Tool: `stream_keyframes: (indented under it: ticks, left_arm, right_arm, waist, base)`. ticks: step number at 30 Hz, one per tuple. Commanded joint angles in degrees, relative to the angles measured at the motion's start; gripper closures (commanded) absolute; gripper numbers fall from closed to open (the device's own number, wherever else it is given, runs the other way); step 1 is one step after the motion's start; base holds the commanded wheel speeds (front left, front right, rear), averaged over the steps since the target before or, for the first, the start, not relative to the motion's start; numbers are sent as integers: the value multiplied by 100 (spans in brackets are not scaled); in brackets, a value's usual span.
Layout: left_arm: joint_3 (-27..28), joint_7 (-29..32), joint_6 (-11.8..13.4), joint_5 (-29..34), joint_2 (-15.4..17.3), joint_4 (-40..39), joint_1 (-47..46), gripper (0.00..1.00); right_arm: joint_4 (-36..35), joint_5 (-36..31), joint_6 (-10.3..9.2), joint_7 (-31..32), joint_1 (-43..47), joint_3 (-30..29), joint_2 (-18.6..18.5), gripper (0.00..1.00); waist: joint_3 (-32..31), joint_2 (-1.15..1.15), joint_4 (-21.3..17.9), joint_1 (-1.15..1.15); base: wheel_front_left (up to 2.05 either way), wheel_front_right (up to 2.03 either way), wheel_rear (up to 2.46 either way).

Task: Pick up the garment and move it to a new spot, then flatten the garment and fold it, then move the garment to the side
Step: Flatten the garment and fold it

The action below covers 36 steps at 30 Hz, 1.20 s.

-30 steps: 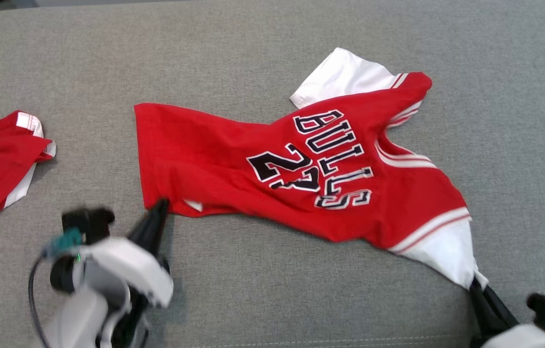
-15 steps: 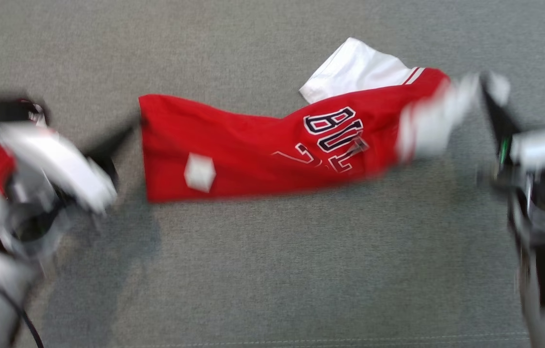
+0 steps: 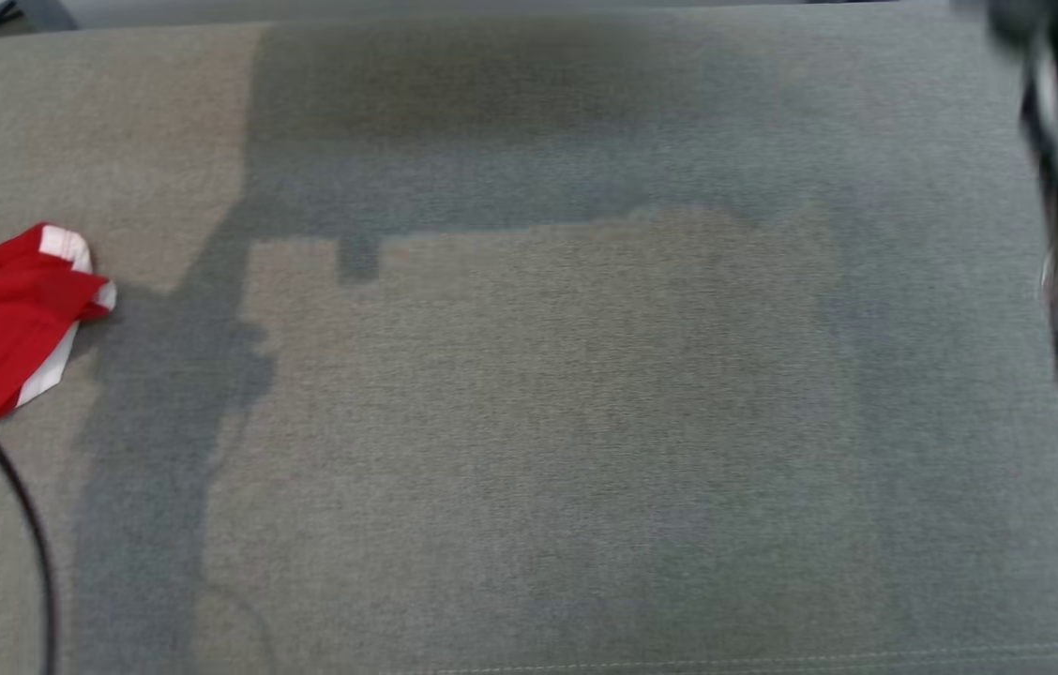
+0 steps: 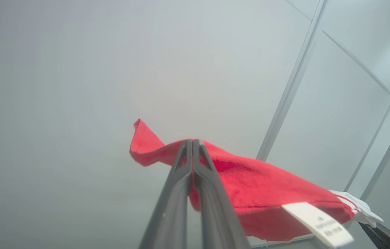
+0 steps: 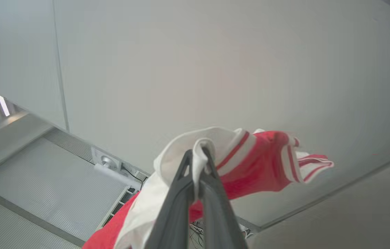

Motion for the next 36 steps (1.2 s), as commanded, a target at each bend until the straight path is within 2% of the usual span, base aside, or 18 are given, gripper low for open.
stream_keyframes:
  ticks: [1,3,6,10,13,19,25,28,32,33,36]
  left_arm:
    - [25,-36,-63,-13,212,-151,571,100]
    - [-4,-291,-74,-139,64,-341,1519,100]
    - [-152,-691,63,-135,-132,-552,2934,100]
    - [-387,-1023,184,-55,-324,-843,4134,100]
    - [-448,-1193,380,60,-299,-1174,4644,100]
    - [-410,-1387,852,374,27,-2048,5221,100]
    - [-423,-1026,1221,288,297,-3033,5759,100]
    - [-450,-891,1498,288,445,-3508,6206,100]
    - [-439,-877,1864,259,530,-4044,6849,100]
    - [-439,-877,1864,259,530,-4044,6849,100]
    - [-376,-926,2071,198,546,-4330,7231,100]
  right_arm:
    - [-279,23,42,85,531,73,-120,100]
    - [-620,275,42,215,1431,11,-224,100]
    - [-981,320,42,251,2666,97,-394,100]
    - [-1433,608,42,235,3830,-7,-426,100]
    - [-1845,790,42,317,4393,-45,-435,100]
    - [-2724,1006,42,225,5164,-329,-551,100]
    - [-3494,1111,42,241,6113,-517,-658,100]
    - [-3799,1052,42,208,6728,-522,-644,100]
    - [-4191,1162,42,96,7554,-587,-438,100]
    - [-4191,1162,42,96,7554,-587,-438,100]
    - [-4355,1132,42,4,8050,-587,-323,100]
  waist:
    - [116,0,203,0]
    - [214,0,322,0]
    - [323,0,392,0]
    - [346,0,471,0]
    - [304,0,432,0]
    - [105,0,407,0]
    - [-187,0,444,0]
    - [-332,0,423,0]
    - [-452,0,414,0]
    - [-452,0,414,0]
    - [-533,0,402,0]
  base:
    - [0,0,0]
    - [0,0,0]
    - [0,0,0]
    - [0,0,0]
    - [0,0,0]
    - [0,0,0]
    - [0,0,0]
    - [0,0,0]
    - [0,0,0]
    - [0,0,0]
    - [0,0,0]
